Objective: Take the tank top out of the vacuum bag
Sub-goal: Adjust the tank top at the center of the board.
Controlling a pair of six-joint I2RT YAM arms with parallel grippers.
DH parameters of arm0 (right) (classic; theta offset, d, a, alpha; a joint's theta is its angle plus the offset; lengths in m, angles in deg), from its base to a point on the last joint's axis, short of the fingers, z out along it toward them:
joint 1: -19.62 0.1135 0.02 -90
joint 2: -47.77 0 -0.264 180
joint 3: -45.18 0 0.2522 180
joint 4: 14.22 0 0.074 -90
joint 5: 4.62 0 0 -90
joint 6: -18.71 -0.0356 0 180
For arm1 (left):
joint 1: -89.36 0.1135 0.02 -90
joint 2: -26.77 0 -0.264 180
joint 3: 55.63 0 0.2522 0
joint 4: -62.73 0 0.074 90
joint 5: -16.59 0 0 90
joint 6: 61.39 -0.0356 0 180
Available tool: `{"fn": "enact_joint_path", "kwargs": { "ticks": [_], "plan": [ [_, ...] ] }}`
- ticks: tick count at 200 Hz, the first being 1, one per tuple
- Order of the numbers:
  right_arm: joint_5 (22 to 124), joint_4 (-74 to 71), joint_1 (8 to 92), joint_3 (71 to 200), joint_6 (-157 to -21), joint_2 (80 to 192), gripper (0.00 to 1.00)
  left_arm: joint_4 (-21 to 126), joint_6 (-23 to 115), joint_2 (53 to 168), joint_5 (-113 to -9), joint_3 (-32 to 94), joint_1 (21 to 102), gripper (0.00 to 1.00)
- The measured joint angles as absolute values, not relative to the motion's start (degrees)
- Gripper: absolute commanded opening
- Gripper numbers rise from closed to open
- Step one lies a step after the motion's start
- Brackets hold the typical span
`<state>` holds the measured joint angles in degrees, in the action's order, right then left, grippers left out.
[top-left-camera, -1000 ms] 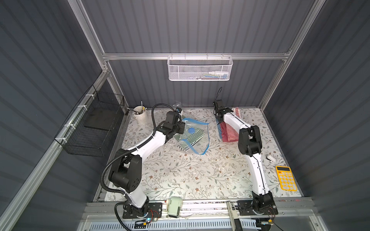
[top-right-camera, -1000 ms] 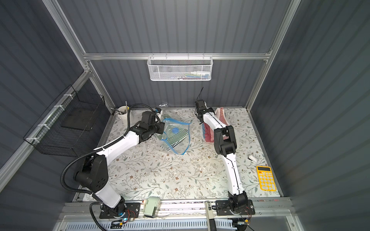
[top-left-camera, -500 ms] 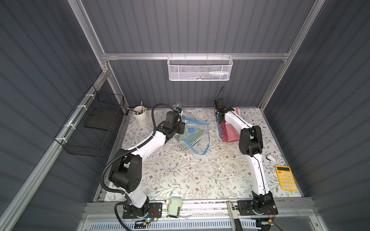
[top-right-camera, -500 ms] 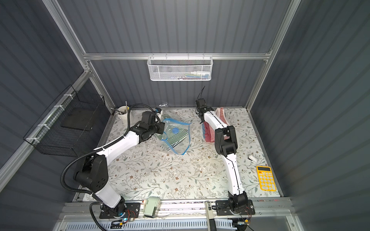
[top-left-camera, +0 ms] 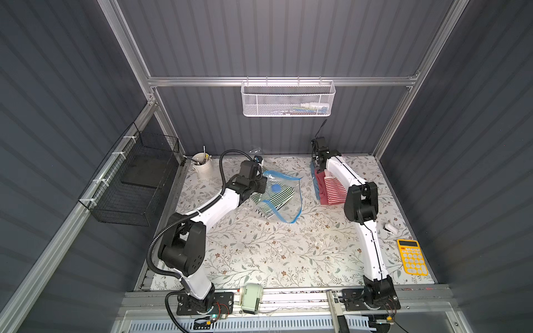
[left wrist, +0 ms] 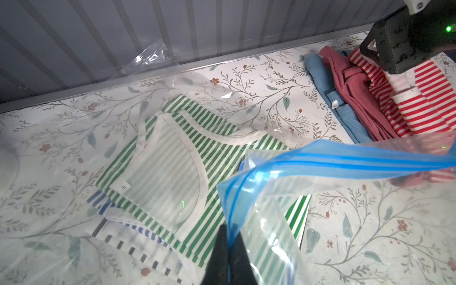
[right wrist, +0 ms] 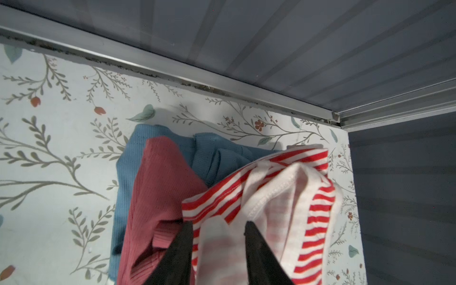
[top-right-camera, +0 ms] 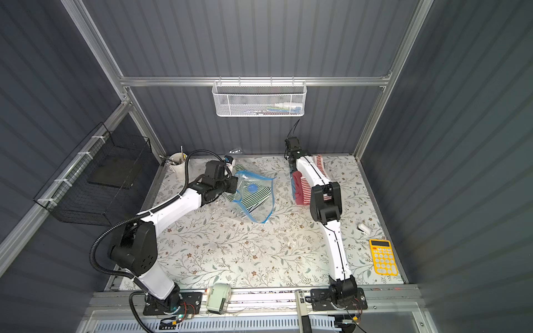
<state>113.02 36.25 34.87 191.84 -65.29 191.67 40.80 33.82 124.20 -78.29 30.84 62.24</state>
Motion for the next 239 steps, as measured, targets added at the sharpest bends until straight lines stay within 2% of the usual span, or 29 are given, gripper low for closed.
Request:
{"fn": "enact_joint_path", "kwargs": {
  "ticks": [29,60,166,216,239],
  "plan": [
    [111.2,38.0,34.8,191.8,-65.2,192.1,0.46,40.8,33.8,124.2,-78.1,31.0,62.2,0.00],
    [110.7,40.2,34.8,195.5,-64.8,194.6,0.45,40.7,33.8,124.2,-78.1,31.0,62.2,0.00],
    [114.3,39.8,34.3,195.8,-63.3,196.2,0.31,40.6,33.8,125.2,-77.9,31.1,62.2,0.00],
    [114.3,38.3,34.2,194.2,-63.3,196.1,0.17,40.6,33.8,125.8,-77.9,31.2,62.2,0.00],
    [114.2,37.7,34.2,193.5,-63.4,195.6,0.17,40.6,33.8,125.8,-77.8,31.2,62.2,0.00]
  ]
}}
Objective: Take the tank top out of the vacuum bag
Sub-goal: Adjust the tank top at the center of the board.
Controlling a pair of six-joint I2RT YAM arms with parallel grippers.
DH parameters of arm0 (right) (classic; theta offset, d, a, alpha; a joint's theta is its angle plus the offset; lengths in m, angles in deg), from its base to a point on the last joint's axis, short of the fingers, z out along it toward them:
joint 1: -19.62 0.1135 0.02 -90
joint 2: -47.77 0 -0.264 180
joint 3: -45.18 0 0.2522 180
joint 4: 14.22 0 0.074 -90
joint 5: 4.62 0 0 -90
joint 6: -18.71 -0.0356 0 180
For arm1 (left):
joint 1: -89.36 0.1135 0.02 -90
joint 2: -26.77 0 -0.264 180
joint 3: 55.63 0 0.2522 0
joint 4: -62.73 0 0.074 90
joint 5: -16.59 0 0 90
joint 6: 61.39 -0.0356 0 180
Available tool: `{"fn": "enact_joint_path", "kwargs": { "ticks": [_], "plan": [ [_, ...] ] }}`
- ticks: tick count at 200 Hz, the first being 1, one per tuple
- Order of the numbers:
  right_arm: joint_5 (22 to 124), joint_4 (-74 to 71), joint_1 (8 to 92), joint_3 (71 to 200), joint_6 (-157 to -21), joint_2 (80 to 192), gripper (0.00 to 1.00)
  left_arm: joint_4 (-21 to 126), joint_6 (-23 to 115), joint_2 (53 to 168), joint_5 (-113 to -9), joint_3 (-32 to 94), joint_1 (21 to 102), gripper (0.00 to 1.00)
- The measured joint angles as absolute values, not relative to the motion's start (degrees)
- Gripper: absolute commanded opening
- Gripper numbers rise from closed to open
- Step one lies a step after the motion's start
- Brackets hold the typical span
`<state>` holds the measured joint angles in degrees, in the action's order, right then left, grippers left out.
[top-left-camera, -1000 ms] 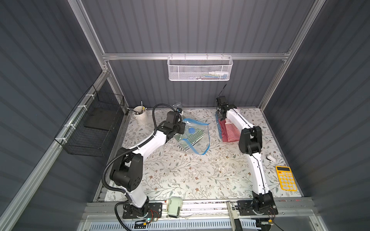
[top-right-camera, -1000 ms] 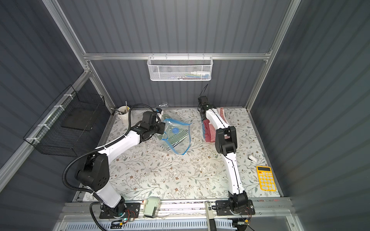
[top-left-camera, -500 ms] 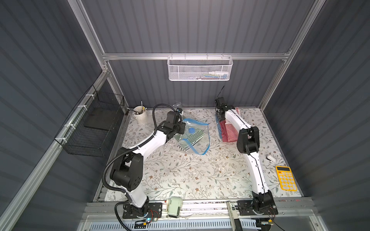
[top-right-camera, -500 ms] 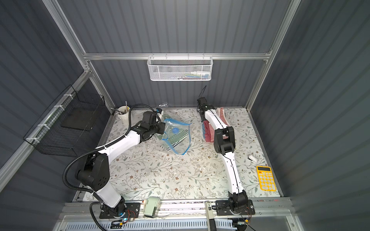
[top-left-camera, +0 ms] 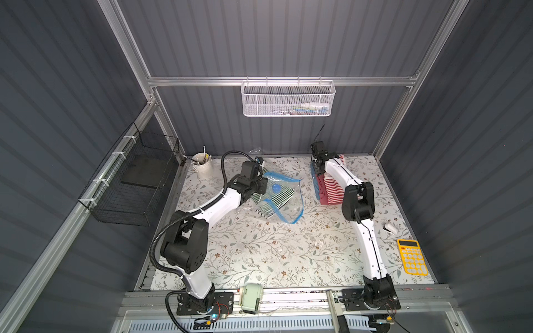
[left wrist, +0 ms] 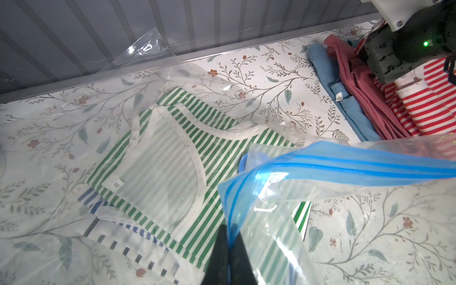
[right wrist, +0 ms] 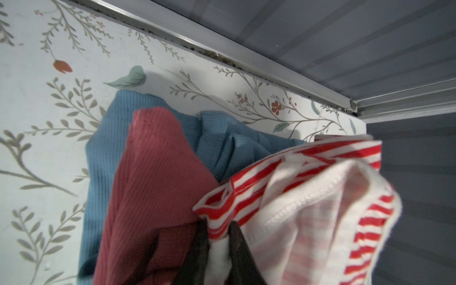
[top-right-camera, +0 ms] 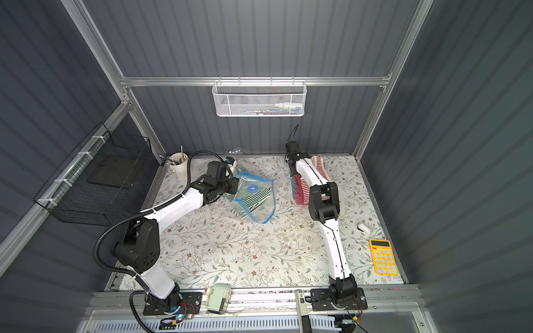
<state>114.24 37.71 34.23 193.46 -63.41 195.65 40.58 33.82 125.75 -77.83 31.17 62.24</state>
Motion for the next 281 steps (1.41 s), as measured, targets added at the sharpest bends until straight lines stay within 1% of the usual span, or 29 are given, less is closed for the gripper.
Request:
{"fn": "enact_joint_path", "kwargs": {
  "ticks": [62,103,193,233,281],
  "plan": [
    [113.7,36.8,34.2,187.6,-63.9,188.3,0.18,40.1,33.8,125.8,-77.6,31.4,62.2,0.00],
    [112.2,36.7,33.9,187.2,-65.3,185.2,0.00,40.1,33.8,125.8,-77.6,31.4,62.2,0.00],
    [101.5,40.6,33.4,187.3,-66.4,184.3,0.00,40.0,33.8,125.8,-77.2,31.4,62.2,0.00],
    [96.0,44.3,32.5,191.3,-67.0,184.2,0.00,39.9,33.8,125.8,-77.0,31.5,62.2,0.00],
    [93.4,46.6,31.2,195.7,-68.6,184.5,0.00,39.8,33.8,125.8,-77.0,31.7,62.2,0.00]
  ]
}}
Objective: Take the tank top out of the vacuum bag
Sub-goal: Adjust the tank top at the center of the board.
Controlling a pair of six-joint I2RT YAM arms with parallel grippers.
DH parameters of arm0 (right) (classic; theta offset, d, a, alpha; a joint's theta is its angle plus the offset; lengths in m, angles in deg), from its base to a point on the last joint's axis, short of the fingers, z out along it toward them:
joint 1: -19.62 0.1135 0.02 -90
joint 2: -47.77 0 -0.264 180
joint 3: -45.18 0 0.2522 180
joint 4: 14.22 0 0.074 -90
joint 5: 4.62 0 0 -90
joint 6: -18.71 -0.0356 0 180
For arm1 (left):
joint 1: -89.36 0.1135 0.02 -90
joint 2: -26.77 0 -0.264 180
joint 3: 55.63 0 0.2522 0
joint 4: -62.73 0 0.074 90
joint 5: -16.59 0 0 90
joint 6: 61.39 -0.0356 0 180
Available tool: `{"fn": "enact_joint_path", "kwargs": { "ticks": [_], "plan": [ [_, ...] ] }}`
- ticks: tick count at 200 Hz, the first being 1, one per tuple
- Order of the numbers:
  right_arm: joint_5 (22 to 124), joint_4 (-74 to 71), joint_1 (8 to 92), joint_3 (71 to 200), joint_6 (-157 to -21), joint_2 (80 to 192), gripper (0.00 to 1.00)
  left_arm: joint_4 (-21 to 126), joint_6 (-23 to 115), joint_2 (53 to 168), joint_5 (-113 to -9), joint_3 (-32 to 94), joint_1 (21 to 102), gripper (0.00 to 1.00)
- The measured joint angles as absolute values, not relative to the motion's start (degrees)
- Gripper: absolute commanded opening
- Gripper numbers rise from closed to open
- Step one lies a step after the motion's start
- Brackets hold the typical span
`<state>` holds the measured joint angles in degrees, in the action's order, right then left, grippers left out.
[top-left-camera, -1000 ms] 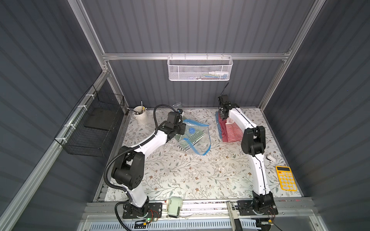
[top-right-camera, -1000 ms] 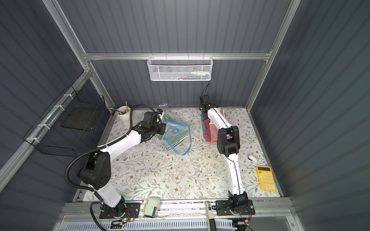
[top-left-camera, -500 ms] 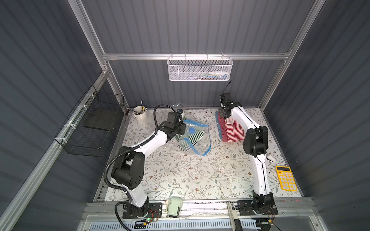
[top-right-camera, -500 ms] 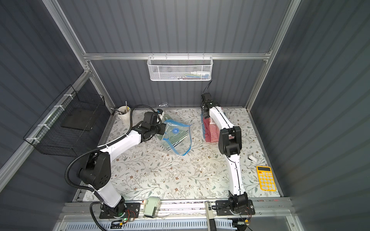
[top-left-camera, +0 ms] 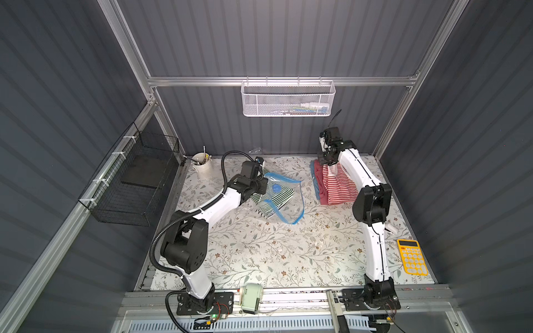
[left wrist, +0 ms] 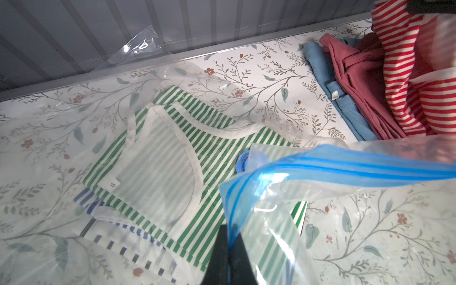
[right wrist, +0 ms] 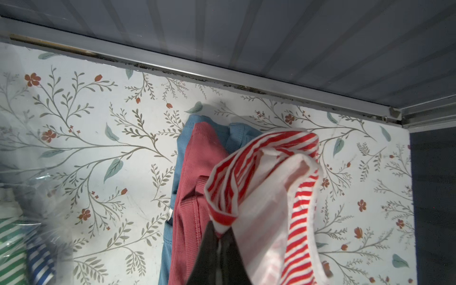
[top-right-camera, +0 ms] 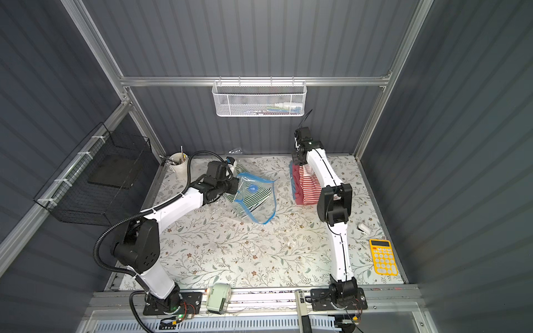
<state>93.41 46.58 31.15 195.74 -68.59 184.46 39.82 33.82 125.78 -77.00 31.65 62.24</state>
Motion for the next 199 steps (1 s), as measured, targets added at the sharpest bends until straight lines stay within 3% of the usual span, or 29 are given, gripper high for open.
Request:
{"fn": "enact_joint_path", "kwargs": {
  "ticks": [24,32,51,61,73,88,112,161,199],
  "plan": [
    [91.5,46.9,30.4,197.3,-69.6,184.8,0.00,39.5,33.8,125.8,-77.0,31.9,62.2,0.00],
    [90.9,46.9,30.1,197.8,-69.9,185.0,0.13,39.5,33.8,125.8,-77.0,31.9,62.2,0.00],
    [89.4,46.9,29.7,197.9,-70.1,185.5,0.17,39.5,33.8,125.8,-77.0,32.0,62.2,0.00],
    [88.6,46.9,29.7,198.2,-70.2,186.0,0.28,39.5,33.8,125.8,-77.0,32.0,62.2,0.00],
    [88.2,46.7,29.8,198.8,-70.7,186.8,0.55,39.5,33.8,125.8,-77.0,32.0,62.2,0.00],
    [88.6,46.9,30.1,198.8,-70.4,187.3,0.62,39.5,33.8,125.8,-77.0,32.0,62.2,0.00],
    [92.2,44.9,30.9,192.1,-70.8,184.7,0.81,39.5,33.8,125.8,-77.0,32.0,62.2,0.00],
    [102.3,40.2,34.8,161.6,-72.2,165.6,0.80,39.5,33.8,125.8,-77.0,32.0,62.2,0.00],
    [107.4,38.5,39.3,142.1,-76.4,151.8,0.64,39.3,33.8,125.8,-77.0,32.0,62.2,0.00]
  ]
}}
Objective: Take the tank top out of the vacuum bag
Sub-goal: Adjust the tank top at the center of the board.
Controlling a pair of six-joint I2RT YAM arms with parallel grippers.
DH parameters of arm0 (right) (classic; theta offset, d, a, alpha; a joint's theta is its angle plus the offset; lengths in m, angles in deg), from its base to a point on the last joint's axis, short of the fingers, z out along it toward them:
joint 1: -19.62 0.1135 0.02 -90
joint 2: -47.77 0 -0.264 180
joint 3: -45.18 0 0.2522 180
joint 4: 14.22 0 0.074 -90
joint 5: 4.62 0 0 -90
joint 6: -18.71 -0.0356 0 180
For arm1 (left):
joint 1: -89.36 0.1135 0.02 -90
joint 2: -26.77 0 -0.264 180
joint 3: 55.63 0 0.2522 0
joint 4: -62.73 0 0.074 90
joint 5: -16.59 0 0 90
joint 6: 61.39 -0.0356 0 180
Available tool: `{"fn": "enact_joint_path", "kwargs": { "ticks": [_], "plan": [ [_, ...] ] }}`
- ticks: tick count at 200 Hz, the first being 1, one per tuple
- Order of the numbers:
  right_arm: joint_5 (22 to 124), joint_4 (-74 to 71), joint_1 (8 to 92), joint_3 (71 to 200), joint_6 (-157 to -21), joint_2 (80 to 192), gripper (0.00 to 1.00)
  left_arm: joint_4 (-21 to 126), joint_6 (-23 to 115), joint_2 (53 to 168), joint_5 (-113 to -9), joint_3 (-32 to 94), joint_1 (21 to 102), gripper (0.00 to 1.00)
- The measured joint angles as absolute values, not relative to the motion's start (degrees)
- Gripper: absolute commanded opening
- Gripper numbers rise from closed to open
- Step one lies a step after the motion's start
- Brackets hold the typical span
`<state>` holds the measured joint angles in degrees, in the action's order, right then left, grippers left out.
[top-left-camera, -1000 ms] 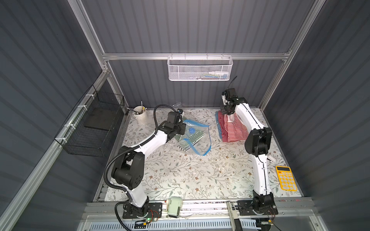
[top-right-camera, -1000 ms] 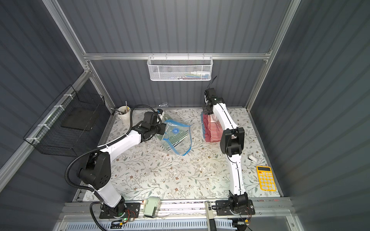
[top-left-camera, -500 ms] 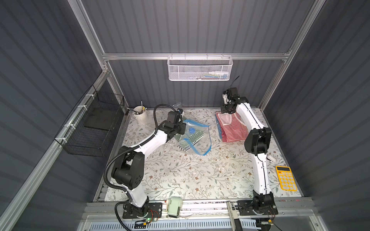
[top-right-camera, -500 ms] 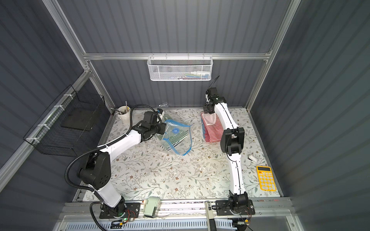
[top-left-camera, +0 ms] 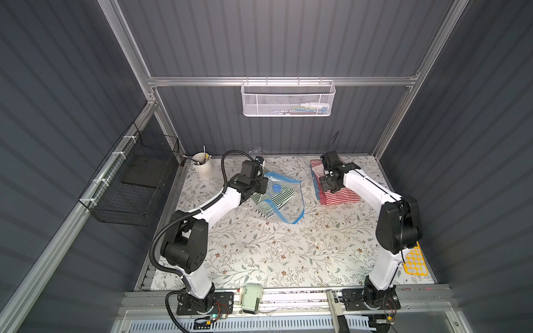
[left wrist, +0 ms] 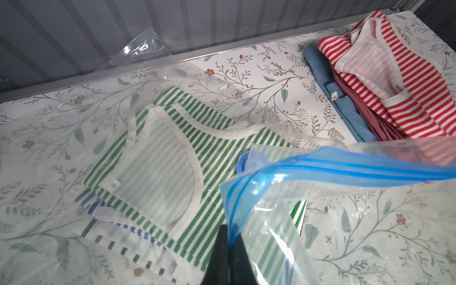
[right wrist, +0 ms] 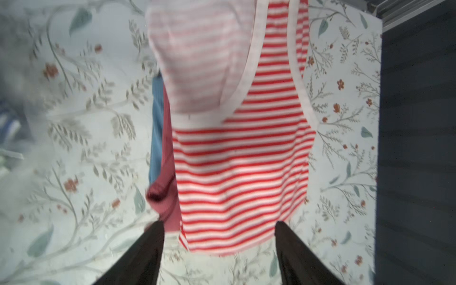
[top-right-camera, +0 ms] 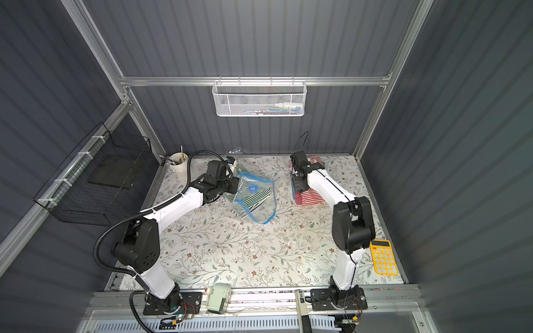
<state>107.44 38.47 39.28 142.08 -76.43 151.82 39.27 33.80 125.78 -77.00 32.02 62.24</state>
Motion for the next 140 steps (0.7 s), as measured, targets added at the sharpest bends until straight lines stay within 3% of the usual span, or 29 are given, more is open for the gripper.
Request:
{"fn": "enact_joint_path", "kwargs": {
  "ticks": [40,101,140],
  "plan": [
    [108.9,38.1,43.4,133.6,-79.9,150.2,0.43,39.1,33.8,125.8,-77.0,32.0,62.2,0.00],
    [112.5,37.5,46.6,135.8,-80.2,158.0,0.33,39.1,33.8,125.8,-77.0,32.0,62.2,0.00],
    [115.6,38.4,46.5,139.3,-80.3,162.8,0.32,39.1,33.8,125.8,-77.0,32.0,62.2,0.00]
  ]
}}
